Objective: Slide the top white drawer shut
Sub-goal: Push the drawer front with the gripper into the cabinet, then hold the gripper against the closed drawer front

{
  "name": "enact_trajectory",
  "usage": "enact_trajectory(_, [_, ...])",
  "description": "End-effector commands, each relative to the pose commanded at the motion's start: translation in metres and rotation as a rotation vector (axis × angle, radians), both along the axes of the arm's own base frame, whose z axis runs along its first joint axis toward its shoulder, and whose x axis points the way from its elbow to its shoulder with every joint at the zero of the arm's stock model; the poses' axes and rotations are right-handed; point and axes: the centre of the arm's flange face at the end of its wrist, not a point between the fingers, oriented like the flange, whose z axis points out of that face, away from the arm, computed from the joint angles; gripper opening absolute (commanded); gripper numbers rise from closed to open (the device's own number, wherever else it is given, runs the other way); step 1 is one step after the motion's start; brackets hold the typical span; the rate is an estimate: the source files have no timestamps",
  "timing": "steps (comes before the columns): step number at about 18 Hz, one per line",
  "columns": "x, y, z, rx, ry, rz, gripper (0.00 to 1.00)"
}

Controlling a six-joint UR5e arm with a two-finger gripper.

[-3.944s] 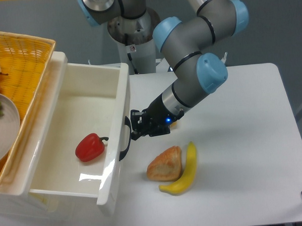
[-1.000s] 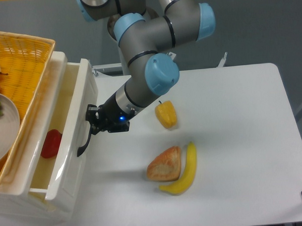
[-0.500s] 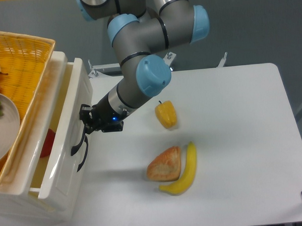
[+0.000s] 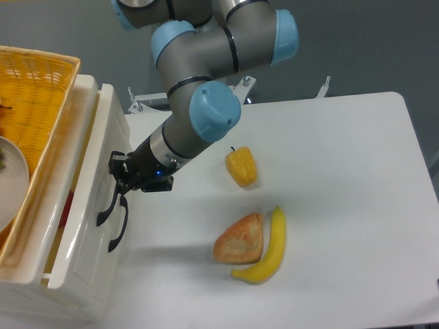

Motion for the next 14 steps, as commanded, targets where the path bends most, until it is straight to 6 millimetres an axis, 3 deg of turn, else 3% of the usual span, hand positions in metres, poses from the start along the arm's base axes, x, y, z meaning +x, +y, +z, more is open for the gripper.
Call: enact_trajectory(14, [0.0017, 0.0022, 0.0, 0.0, 0.003, 0.005, 0.04])
